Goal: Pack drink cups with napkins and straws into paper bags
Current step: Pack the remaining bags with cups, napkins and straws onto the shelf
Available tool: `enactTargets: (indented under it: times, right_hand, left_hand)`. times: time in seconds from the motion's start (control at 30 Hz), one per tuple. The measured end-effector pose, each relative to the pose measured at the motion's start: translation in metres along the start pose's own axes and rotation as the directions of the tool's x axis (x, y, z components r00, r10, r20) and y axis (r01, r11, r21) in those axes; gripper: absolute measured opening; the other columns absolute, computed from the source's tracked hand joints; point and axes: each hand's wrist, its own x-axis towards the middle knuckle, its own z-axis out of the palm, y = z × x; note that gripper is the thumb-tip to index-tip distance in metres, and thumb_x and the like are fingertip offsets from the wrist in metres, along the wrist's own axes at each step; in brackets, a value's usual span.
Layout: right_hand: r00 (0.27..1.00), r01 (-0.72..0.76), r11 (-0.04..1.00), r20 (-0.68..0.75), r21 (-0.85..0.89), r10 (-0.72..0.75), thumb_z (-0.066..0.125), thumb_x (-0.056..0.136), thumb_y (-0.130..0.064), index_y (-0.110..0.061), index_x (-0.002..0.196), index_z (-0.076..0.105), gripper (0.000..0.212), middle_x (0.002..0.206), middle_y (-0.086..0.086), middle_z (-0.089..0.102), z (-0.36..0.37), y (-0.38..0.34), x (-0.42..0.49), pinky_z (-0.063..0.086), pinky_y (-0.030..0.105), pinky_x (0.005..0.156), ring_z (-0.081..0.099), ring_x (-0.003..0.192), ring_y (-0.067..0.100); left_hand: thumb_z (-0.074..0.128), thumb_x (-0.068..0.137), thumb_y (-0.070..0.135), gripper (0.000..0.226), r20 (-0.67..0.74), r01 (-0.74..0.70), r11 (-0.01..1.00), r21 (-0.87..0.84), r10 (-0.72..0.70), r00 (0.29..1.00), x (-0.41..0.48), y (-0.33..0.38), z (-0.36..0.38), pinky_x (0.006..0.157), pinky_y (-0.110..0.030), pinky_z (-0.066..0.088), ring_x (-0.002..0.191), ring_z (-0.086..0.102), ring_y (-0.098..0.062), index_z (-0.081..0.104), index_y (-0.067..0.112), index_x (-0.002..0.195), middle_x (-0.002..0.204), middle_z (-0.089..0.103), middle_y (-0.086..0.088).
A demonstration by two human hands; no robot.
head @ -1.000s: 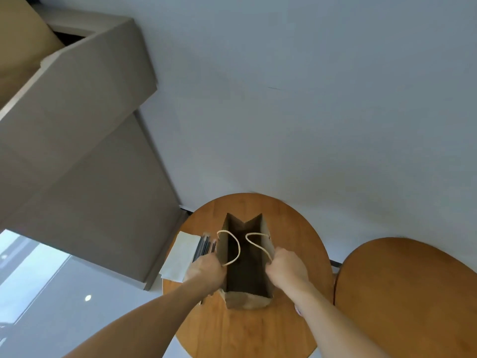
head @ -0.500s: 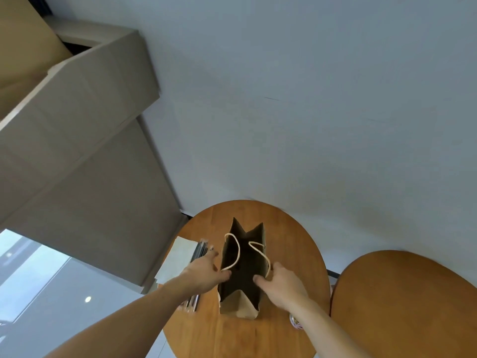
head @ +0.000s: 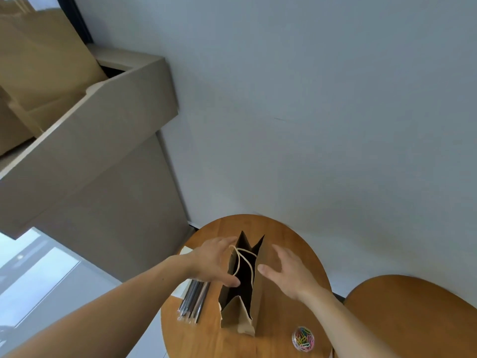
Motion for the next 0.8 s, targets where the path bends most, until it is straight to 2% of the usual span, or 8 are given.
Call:
enactTargets:
  times: [0.13,0.3,0.47,0.57,0.8]
  right_hand:
    - [0.996,0.085,0.991,-0.032,-0.107,-0.089,0.045,0.087,-0.074,-0.035,0.155,0.019,0.083,0.164,-0.007,0.017,-0.016,-0.018,0.012,0.028,0.044,0.118,0.017,0.151,0.019]
    - [0.983,0.165,0.973,-0.059,-0.162,-0.176,0.045,0.090,-0.070,-0.029,0.155,0.021,0.081,0.163,-0.005,0.021,-0.034,-0.049,0.029,0.027,0.041,0.118,0.019,0.149,0.018]
    - [0.952,0.255,0.945,-0.120,-0.205,-0.283,0.044,0.089,-0.071,-0.027,0.153,0.026,0.080,0.159,-0.005,0.026,-0.063,-0.103,0.045,0.028,0.039,0.116,0.023,0.146,0.017]
    - [0.918,0.317,0.916,-0.163,-0.245,-0.361,0.042,0.090,-0.071,-0.024,0.153,0.027,0.080,0.159,-0.006,0.027,-0.086,-0.151,0.054,0.026,0.038,0.116,0.022,0.146,0.015]
    - [0.801,0.443,0.838,-0.279,-0.319,-0.529,0.050,0.092,-0.062,-0.019,0.149,0.036,0.073,0.154,-0.002,0.035,-0.134,-0.296,0.076,0.024,0.032,0.114,0.026,0.143,0.017]
  left_hand:
    - [0.066,0.059,0.082,0.111,-0.082,-0.048,0.999,0.025,0.050,0.995,-0.006,0.008,-0.026,0.116,-0.040,0.023,0.147,0.017,-0.014,0.008,0.050,0.148,0.160,0.016,0.015]
    - [0.050,0.079,0.077,0.095,-0.242,0.042,0.972,0.232,0.016,0.970,-0.018,0.011,-0.065,0.118,-0.042,0.021,0.148,0.018,-0.020,0.014,0.033,0.155,0.161,0.022,0.004]
    - [0.045,0.089,0.068,0.083,-0.354,0.072,0.938,0.340,0.056,0.934,-0.034,0.018,-0.123,0.120,-0.046,0.021,0.148,0.019,-0.022,0.016,0.028,0.156,0.162,0.022,0.001]
    - [0.046,0.089,0.065,0.083,-0.457,0.081,0.931,0.357,0.098,0.884,-0.049,0.015,-0.178,0.119,-0.043,0.021,0.148,0.020,-0.021,0.016,0.026,0.156,0.161,0.024,0.001]
    - [0.053,0.088,0.061,0.079,-0.681,0.108,0.927,0.360,0.182,0.709,-0.112,-0.030,-0.320,0.116,-0.039,0.023,0.146,0.020,-0.020,0.024,0.027,0.154,0.158,0.029,0.002]
